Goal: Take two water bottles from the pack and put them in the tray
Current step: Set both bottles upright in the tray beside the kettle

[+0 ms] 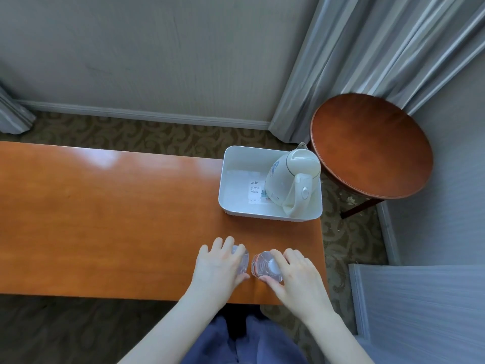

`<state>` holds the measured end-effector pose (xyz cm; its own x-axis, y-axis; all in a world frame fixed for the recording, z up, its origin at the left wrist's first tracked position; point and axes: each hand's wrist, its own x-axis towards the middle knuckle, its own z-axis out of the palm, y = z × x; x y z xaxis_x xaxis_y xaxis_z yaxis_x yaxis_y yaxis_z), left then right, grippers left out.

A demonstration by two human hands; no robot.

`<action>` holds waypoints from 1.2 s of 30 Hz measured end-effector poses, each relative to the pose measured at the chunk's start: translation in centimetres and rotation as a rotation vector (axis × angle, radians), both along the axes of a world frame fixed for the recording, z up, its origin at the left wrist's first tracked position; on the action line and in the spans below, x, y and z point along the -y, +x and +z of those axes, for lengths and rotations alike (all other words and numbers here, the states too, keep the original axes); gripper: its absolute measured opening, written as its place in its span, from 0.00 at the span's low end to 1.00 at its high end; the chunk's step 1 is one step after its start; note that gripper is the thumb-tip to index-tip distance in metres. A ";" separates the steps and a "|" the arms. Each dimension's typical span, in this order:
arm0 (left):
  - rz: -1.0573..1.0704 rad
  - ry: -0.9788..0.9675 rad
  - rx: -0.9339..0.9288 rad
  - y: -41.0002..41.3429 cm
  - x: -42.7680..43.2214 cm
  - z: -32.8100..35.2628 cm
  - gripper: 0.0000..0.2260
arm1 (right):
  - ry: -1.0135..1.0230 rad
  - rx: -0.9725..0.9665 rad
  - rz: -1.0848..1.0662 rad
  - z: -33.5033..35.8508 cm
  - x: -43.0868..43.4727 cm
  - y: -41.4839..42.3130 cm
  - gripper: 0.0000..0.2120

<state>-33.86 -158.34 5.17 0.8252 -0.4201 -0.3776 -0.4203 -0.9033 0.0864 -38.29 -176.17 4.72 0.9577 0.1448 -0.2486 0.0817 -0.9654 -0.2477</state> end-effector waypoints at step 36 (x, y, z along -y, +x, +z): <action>0.152 -0.286 0.058 26.5 3.6 1.6 0.09 | 0.134 0.113 -0.104 3.1 2.6 27.9 0.14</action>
<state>-7.38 -161.98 6.79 0.9032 -0.3729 -0.2125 -0.2942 -0.8985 0.3259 -10.35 -178.81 7.83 0.9899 0.0682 -0.1240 0.0177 -0.9292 -0.3693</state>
